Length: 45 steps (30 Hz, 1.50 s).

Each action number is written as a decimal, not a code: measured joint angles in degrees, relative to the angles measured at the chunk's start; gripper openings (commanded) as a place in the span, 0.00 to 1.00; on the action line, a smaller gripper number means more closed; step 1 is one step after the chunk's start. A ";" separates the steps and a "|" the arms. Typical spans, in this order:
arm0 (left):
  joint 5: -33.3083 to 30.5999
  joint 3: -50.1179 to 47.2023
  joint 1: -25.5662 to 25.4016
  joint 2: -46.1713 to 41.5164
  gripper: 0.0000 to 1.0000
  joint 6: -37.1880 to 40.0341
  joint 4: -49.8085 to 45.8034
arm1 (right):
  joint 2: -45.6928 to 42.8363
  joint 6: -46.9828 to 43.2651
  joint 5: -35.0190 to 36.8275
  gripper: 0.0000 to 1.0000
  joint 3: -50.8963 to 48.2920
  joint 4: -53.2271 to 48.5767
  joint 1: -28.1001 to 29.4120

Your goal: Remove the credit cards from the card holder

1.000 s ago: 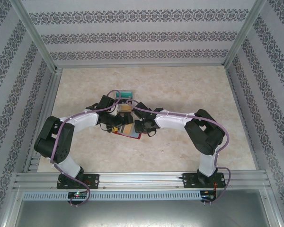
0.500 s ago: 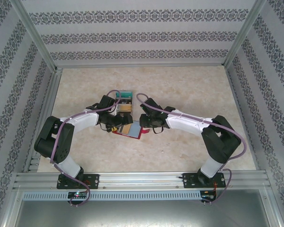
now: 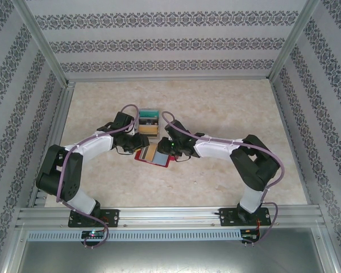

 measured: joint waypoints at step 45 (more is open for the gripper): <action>-1.79 0.00 0.02 5.95 0.15 -1.16 0.13 | 8.96 14.43 -9.09 0.00 -2.71 17.53 -0.55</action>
